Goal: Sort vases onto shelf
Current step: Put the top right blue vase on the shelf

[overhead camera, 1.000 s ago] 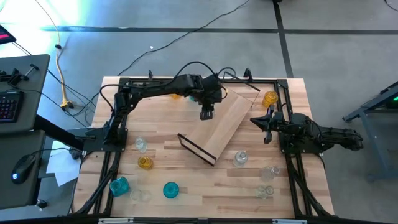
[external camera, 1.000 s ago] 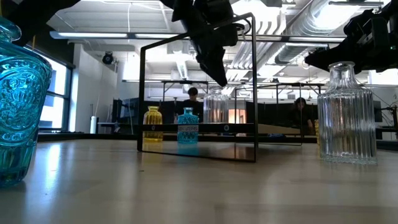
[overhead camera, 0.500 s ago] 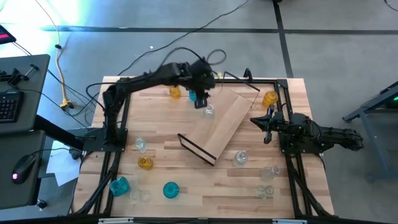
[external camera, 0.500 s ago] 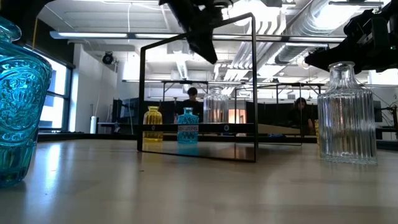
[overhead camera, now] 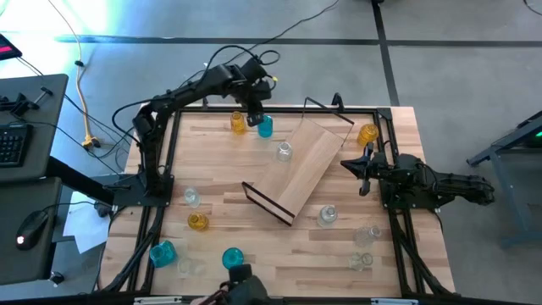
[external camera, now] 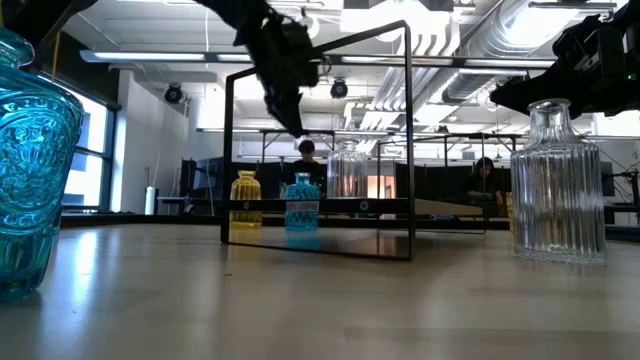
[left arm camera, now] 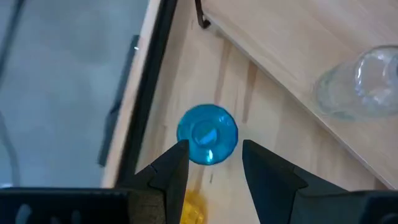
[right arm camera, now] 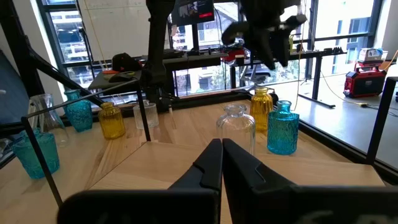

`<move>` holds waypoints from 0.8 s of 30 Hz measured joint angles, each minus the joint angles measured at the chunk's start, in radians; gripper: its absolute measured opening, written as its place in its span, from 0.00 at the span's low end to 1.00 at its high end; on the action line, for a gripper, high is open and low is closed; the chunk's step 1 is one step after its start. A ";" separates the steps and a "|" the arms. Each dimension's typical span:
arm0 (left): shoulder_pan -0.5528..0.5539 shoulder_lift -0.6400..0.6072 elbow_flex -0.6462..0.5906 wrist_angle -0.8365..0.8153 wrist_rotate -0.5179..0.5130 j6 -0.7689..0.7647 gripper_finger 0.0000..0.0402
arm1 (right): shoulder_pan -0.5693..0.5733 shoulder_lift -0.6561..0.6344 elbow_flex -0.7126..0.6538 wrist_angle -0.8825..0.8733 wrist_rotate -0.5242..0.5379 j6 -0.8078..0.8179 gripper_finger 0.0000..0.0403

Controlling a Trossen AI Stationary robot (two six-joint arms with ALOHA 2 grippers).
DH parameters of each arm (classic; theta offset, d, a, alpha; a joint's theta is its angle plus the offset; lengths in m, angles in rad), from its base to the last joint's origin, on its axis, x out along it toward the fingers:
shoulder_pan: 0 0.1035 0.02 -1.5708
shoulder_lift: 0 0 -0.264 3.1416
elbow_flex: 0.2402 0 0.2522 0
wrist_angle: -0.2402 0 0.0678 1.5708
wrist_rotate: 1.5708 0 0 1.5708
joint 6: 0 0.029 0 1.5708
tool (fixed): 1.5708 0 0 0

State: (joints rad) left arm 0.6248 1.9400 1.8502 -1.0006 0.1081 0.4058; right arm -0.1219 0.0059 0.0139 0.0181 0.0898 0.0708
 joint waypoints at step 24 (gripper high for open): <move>-0.027 0.011 -0.203 0.214 -0.030 0.148 0.35 | 0.000 0.000 0.000 0.000 0.000 0.000 0.00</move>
State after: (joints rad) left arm 0.5980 1.9505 1.6474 -0.7865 0.0783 0.5537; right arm -0.1219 0.0059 0.0139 0.0177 0.0898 0.0708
